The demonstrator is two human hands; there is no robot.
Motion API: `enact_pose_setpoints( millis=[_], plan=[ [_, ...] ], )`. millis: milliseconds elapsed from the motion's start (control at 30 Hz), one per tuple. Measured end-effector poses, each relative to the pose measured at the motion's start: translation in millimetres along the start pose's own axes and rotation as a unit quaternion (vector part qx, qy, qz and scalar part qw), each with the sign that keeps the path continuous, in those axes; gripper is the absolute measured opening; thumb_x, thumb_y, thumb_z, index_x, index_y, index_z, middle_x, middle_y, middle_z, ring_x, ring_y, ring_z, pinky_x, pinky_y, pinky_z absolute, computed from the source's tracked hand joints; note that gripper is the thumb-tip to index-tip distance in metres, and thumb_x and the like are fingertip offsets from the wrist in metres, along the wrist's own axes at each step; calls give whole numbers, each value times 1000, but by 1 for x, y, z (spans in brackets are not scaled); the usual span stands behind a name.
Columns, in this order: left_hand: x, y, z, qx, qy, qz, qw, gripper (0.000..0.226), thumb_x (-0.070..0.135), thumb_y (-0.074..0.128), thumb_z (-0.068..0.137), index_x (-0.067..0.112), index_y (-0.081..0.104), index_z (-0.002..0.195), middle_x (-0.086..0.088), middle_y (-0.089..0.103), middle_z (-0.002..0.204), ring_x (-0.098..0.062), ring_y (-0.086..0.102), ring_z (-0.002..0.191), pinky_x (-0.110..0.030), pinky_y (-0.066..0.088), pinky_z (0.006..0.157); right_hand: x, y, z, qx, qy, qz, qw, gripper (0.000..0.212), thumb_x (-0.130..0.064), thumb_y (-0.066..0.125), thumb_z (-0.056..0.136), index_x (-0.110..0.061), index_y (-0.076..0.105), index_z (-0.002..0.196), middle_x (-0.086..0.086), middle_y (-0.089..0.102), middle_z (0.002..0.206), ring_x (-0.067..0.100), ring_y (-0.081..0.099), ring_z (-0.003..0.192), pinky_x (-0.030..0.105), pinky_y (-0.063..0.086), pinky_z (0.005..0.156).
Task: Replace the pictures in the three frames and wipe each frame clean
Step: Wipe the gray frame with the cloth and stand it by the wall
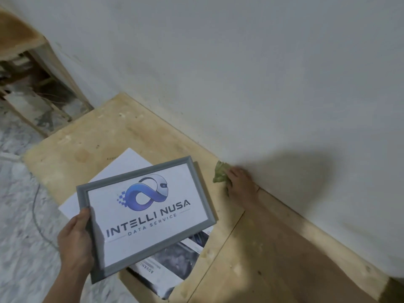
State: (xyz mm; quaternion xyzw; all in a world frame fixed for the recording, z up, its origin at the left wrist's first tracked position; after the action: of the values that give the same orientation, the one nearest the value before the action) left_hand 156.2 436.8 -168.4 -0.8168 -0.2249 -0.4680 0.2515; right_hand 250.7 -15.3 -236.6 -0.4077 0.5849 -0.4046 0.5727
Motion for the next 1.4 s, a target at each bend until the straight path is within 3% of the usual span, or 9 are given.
enact_pose_setpoints(
  millis=[100, 200, 300, 467, 667, 867, 1067, 1200, 1400],
  plan=[
    [-7, 12, 2, -6, 1, 1, 1000, 28, 34, 62, 97, 13, 63, 79, -6, 66, 77, -28, 57, 72, -37, 48, 72, 15, 52, -5, -68, 33, -53, 996, 56, -15, 56, 84, 0, 49, 137, 22, 46, 144, 46, 44, 130, 58, 33, 106],
    [-8, 23, -6, -22, -3, -5, 1000, 28, 35, 62, 97, 15, 63, 77, -3, 68, 75, -29, 60, 76, -41, 50, 79, 11, 47, -6, -135, 64, -32, 988, 69, -36, 21, 85, -6, 31, 147, 15, 25, 156, 36, 21, 143, 50, 13, 116],
    [1, 34, -19, -46, 11, -3, 999, 29, 33, 59, 99, 14, 60, 76, -6, 64, 80, -24, 58, 71, -36, 48, 72, 0, 10, -13, -106, 143, 193, 965, 60, -40, 21, 81, -9, 47, 125, 13, 49, 129, 27, 45, 118, 42, 35, 100],
    [23, 53, -37, -119, 25, -6, 993, 30, 30, 58, 99, 13, 58, 74, -7, 60, 76, -25, 55, 69, -35, 45, 68, -29, -55, -69, -109, 226, 516, 819, 18, -22, 53, 89, -11, 55, 75, 12, 58, 73, 23, 54, 62, 30, 43, 64],
    [56, 109, -90, -308, 75, 12, 948, 26, 28, 55, 101, 15, 64, 80, -5, 68, 80, -25, 62, 80, -39, 49, 80, -2, -143, -163, 53, 259, 520, 813, 22, -9, 65, 90, -6, 66, 112, 10, 73, 100, 16, 70, 82, 22, 54, 67],
    [81, 178, -183, -533, 216, 178, 798, 14, 11, 60, 98, 4, 72, 100, -6, 73, 88, -21, 64, 80, -27, 55, 66, 61, -207, -281, 205, 328, 466, 796, 17, -2, 64, 88, -4, 68, 104, 13, 69, 88, 20, 65, 80, 35, 53, 81],
    [67, 243, -248, -564, 254, 200, 760, 18, 7, 67, 94, -1, 70, 109, -17, 67, 90, -25, 63, 73, -37, 59, 63, 103, -231, -361, 284, 372, 413, 781, 5, 0, 63, 88, -3, 67, 90, 12, 59, 78, 21, 58, 76, 38, 50, 82],
    [35, 281, -263, -552, 260, 218, 762, 27, 22, 74, 87, 9, 73, 110, -10, 74, 92, -28, 69, 84, -54, 60, 84, 124, -217, -388, 300, 425, 371, 769, 8, -4, 63, 90, -6, 59, 83, 4, 49, 69, 17, 50, 67, 28, 44, 67],
    [-5, 325, -278, -540, 271, 241, 760, 24, 15, 72, 90, 10, 72, 114, -9, 74, 96, -29, 69, 88, -50, 57, 90, 165, -186, -398, 305, 465, 284, 781, 19, -3, 62, 87, -11, 52, 73, 5, 50, 69, 19, 48, 67, 33, 40, 67]
  ],
)
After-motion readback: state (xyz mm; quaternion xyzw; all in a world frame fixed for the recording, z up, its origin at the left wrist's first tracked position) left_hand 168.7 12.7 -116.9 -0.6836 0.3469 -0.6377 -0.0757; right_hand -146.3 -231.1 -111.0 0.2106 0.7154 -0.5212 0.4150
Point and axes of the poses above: each hand's wrist, its own z-axis towards the middle knuckle, its own y-axis out of the palm, x = y × z, the point moved 9 cm from there along z, towards the middle knuckle
